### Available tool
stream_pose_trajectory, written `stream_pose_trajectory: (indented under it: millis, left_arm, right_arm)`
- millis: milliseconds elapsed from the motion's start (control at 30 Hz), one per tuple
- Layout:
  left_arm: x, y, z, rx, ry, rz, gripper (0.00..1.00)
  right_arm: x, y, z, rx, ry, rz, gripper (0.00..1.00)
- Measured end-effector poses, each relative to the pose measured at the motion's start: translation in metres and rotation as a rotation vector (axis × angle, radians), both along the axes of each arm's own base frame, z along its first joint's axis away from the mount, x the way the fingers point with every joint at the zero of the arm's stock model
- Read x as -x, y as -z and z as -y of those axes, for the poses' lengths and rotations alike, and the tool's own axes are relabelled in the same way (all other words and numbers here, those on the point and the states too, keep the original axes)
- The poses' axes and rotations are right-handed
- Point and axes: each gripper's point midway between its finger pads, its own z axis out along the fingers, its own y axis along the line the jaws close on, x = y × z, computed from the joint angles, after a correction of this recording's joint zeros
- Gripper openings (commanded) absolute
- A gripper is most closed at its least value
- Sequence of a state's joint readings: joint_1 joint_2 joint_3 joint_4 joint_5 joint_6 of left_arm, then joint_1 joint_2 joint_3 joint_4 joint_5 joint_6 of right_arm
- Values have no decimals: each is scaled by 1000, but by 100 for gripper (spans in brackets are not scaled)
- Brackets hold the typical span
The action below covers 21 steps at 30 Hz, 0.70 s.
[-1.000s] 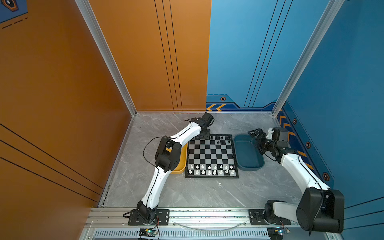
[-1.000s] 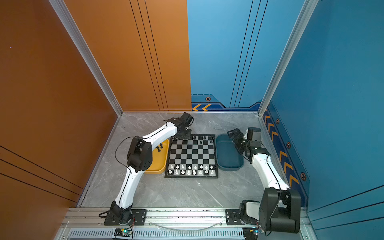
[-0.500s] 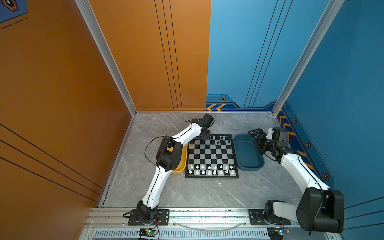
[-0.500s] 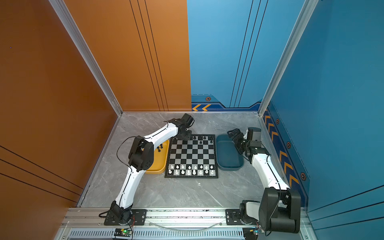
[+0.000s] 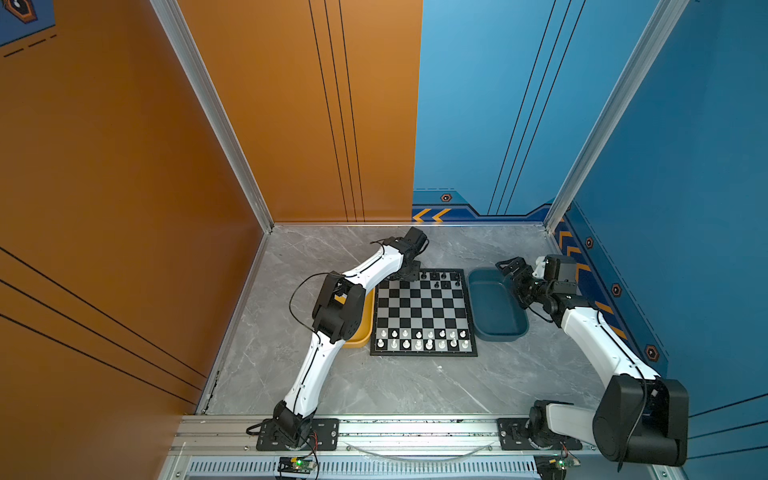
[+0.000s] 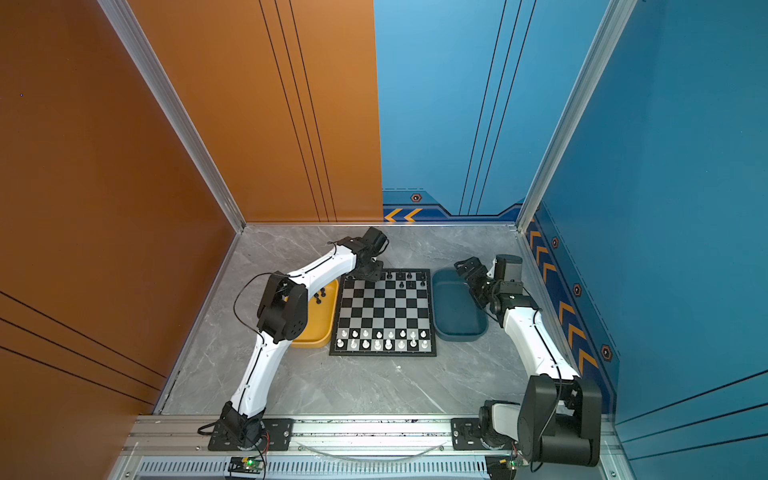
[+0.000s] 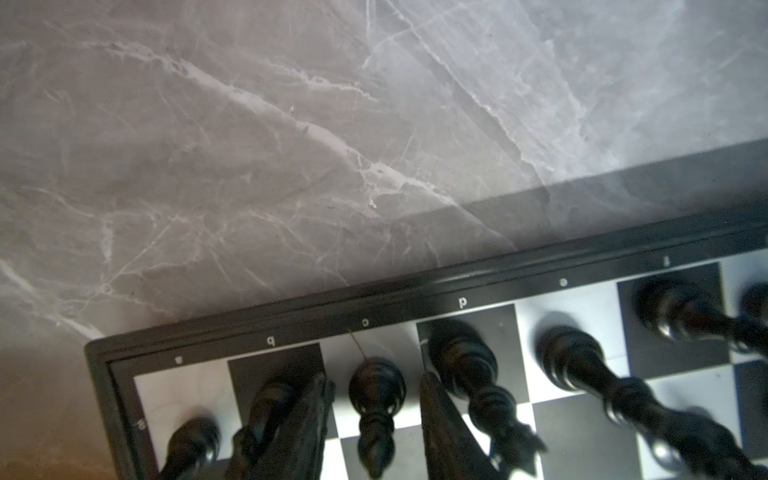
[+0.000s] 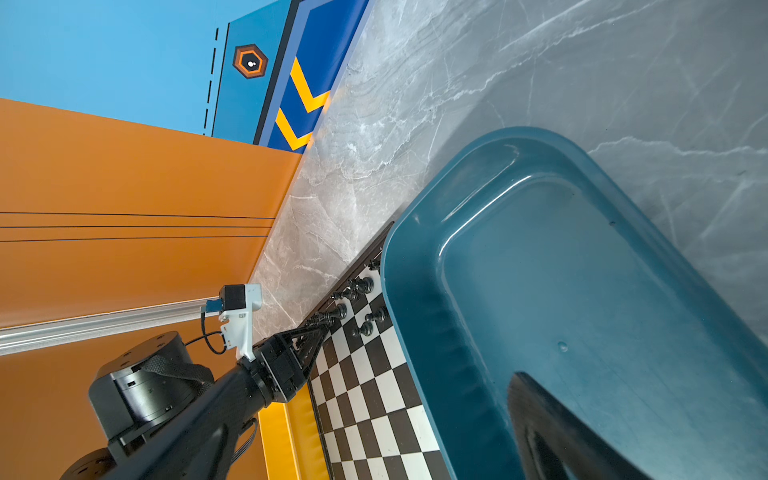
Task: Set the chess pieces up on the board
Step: 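Open the left gripper to release the black pawn on the board, then move the empty left gripper back over the yellow tray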
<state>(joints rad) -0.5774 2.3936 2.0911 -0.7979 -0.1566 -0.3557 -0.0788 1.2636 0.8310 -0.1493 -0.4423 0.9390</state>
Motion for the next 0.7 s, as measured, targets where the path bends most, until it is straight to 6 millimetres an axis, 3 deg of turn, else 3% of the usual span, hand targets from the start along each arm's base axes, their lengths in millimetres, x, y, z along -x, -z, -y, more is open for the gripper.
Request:
stream_pose_trajectory:
  millis: [167,300,533,700]
  left_arm:
    - [0,-6,-1,2,-1,6,40]
    - [-1,-23,-2,9,-5,37,40]
    - [-2,-79,-1,49,0,132,40]
    - [4,-127,-12,63,-7,215,40]
  right_arm:
    - [0,0,0,0,0,0,100]
    - [0,0,0,0,0,0,100]
    - [0,0,0,0,0,0,100]
    - [0,0,0,0,0,0,100]
